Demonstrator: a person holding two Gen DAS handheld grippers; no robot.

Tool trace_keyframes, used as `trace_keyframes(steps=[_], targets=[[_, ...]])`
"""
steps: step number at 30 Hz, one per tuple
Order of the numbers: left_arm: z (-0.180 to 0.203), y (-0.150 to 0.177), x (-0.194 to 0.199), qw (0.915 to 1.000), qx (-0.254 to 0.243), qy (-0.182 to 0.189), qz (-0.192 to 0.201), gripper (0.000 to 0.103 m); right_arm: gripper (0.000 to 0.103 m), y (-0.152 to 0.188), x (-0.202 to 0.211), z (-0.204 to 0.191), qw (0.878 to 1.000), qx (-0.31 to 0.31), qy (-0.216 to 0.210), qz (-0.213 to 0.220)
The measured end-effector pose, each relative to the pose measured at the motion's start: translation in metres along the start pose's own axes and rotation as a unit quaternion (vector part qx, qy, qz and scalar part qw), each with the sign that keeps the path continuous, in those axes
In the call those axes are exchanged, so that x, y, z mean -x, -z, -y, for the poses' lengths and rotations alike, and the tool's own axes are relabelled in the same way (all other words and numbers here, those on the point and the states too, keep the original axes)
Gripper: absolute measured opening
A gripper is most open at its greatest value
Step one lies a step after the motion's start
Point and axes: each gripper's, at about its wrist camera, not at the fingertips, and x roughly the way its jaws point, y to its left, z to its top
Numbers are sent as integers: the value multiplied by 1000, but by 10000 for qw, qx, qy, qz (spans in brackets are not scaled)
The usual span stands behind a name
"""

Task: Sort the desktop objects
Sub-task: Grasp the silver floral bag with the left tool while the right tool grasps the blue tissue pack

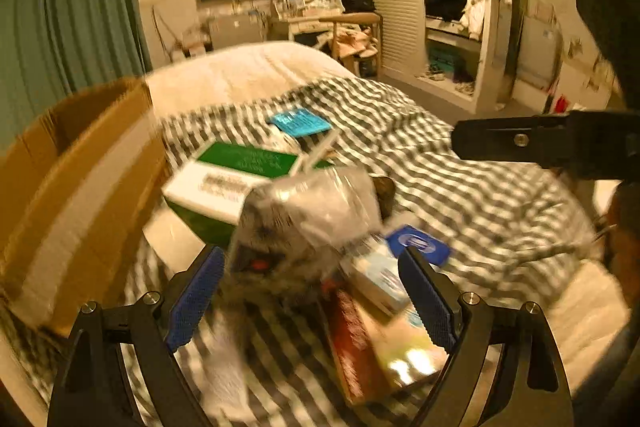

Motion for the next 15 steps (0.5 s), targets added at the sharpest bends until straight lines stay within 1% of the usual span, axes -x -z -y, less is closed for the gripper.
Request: trace_keyframes(steps=[2,4,6,7,8,9,10,11,12,13,15], targets=[[2,-4,-10,9999,-119,-18,-7,91,81,0,-3,4,9998,-119,-175,-26],[1,-6,-19,9999,-133,-17,18,91,81,-1,-5,6,9994,-182,-284,-39],[-3,-7,-25,9999,-84,111,17,91,81,-1,-8,8,9993,-202,-302,-65],[-6,-6,-27,9998,-30,181,54,89,81,-1,-11,9,9993,-210,-287,-103],[-8,-5,-28,9998,18,177,58,75,81,0,-14,11,9993,-227,-262,-160],[-9,-6,-30,9998,60,162,27,64,81,2,-18,12,9991,-256,-244,-223],[-11,-7,-31,9998,83,175,-67,42,81,3,-22,13,9988,-287,-249,-300],[-14,-8,-31,9996,125,209,-149,34,81,4,-25,13,9987,-295,-249,-337],[-18,-9,-28,9993,213,254,-158,31,81,5,-27,12,9986,-288,-249,-374],[-20,-9,-25,9991,286,253,-158,25,81,5,-29,10,9985,-259,-270,-389],[-26,-12,-16,9985,482,172,-174,22,81,8,-32,5,9984,-191,-305,-444]])
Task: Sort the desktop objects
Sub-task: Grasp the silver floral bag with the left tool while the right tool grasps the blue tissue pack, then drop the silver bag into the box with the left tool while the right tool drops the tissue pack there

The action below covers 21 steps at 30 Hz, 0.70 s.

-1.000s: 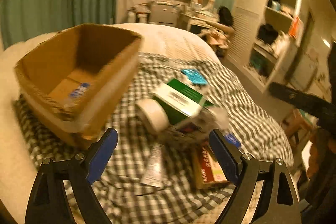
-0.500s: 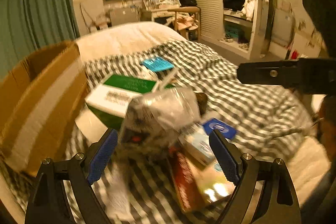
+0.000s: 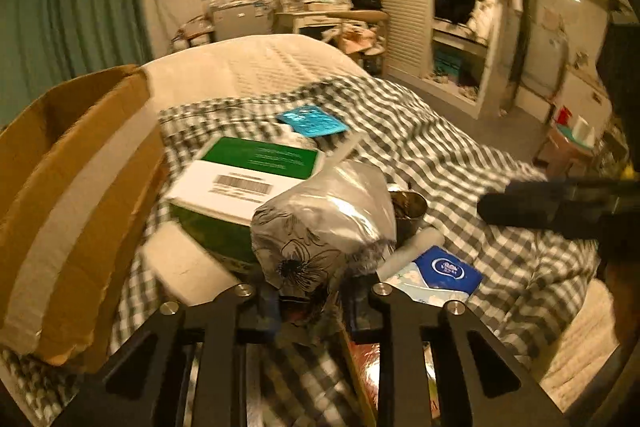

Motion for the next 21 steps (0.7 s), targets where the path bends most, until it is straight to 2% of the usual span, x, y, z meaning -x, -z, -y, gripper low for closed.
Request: trace_keyframes(steps=[2,3,4,7,12,15,20,21], targets=[[-8,-4,15,9997,253,-5,70,21,81,4,-8,-9,9998,120,-63,-141],[-13,-6,24,9991,411,2,90,21,85,7,-11,-12,9996,179,-64,-216],[-16,-8,30,9986,520,10,107,21,90,10,-17,-18,9991,271,-19,-317],[-26,-15,48,9969,755,3,236,21,92,17,-30,-25,9977,432,199,-483],[-41,-17,62,9943,1008,-98,322,21,92,23,-60,-21,9946,341,357,-910],[-50,-12,64,9920,1242,-65,231,21,92,26,-65,-19,9940,275,255,-1031],[-57,-8,57,9905,1376,-44,64,21,92,32,-67,-31,9909,688,441,-1066],[-55,-7,55,9905,1375,-20,55,21,85,33,-68,-34,9899,797,494,-1068]])
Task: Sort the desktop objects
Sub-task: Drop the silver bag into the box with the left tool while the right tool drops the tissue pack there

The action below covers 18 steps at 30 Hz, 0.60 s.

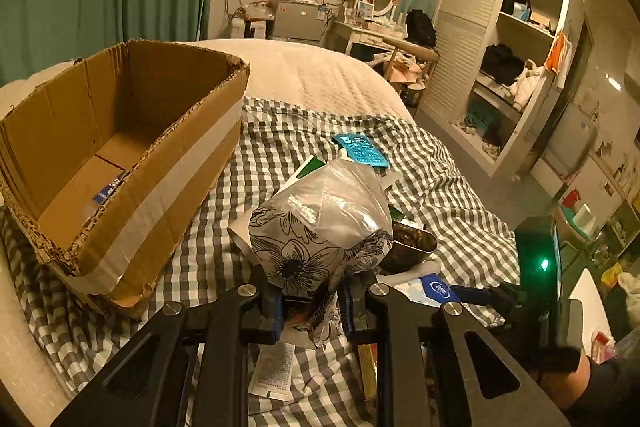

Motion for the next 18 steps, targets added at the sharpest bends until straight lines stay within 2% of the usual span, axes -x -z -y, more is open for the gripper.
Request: trace_keyframes(steps=[1,5,7,13,18], targets=[[2,0,0,10000,-11,5,-14,21,75,0,-1,-3,9999,87,70,-3],[4,-1,0,10000,-54,33,0,21,74,0,2,-5,9996,164,193,120],[4,-2,2,10000,-26,67,8,21,74,0,11,-5,9985,158,371,362],[-1,-7,14,9996,132,195,165,21,74,0,41,-13,9944,236,555,866],[-6,-14,29,9984,264,302,390,21,74,-2,71,-30,9893,459,557,1271]])
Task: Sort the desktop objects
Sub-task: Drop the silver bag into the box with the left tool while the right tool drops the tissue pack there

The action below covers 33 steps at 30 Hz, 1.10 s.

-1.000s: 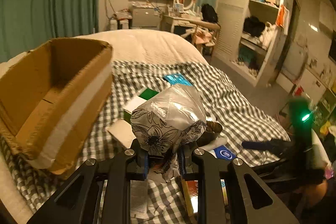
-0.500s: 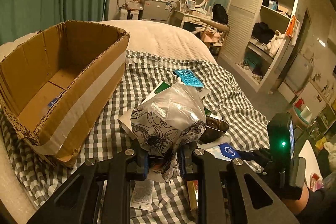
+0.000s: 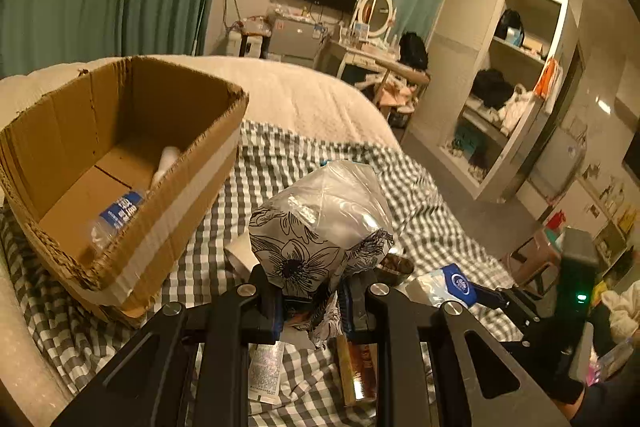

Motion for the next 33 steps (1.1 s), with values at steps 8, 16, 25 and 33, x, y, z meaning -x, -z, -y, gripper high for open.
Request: trace_keyframes(steps=[8,16,25,33], targets=[[-16,-18,30,9988,207,-68,449,21,74,-54,42,-44,9958,210,-489,752],[-50,-56,64,9934,405,-345,1021,21,74,-122,63,-80,9873,381,-973,1196],[-141,-108,47,9869,561,-1023,1111,21,74,-179,20,-122,9790,276,-1766,979],[-206,-82,6,9849,1347,-991,441,69,90,-198,-44,-156,9741,-93,-2160,668]])
